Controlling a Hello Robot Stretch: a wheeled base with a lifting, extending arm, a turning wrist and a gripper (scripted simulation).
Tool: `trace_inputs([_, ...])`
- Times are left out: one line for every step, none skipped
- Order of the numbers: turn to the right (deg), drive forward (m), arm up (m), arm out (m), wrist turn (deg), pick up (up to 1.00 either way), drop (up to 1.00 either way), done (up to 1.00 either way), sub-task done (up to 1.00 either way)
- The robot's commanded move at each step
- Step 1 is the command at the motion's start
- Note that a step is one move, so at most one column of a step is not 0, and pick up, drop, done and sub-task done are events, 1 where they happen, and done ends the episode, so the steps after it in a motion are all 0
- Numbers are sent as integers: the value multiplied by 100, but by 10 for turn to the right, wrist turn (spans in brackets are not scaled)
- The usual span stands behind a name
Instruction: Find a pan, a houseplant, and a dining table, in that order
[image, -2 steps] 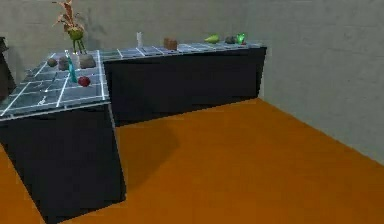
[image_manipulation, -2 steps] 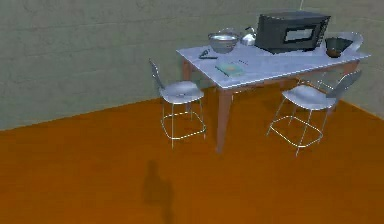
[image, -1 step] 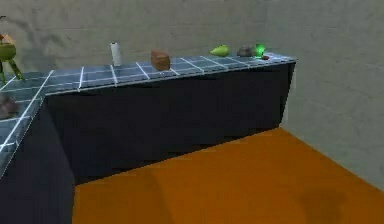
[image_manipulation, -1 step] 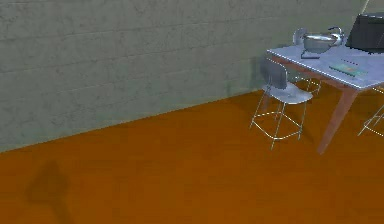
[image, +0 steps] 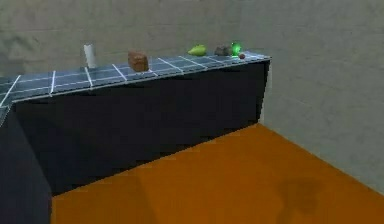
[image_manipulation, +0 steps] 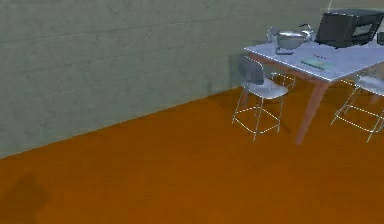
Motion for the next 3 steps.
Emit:
trace_inputs([0,25,0,0,0,0,0,0,0])
trace_inputs([-270,0,0,0,0,0,0,0,0])
trace_inputs([0,80,0,0,0,0,0,0,0])
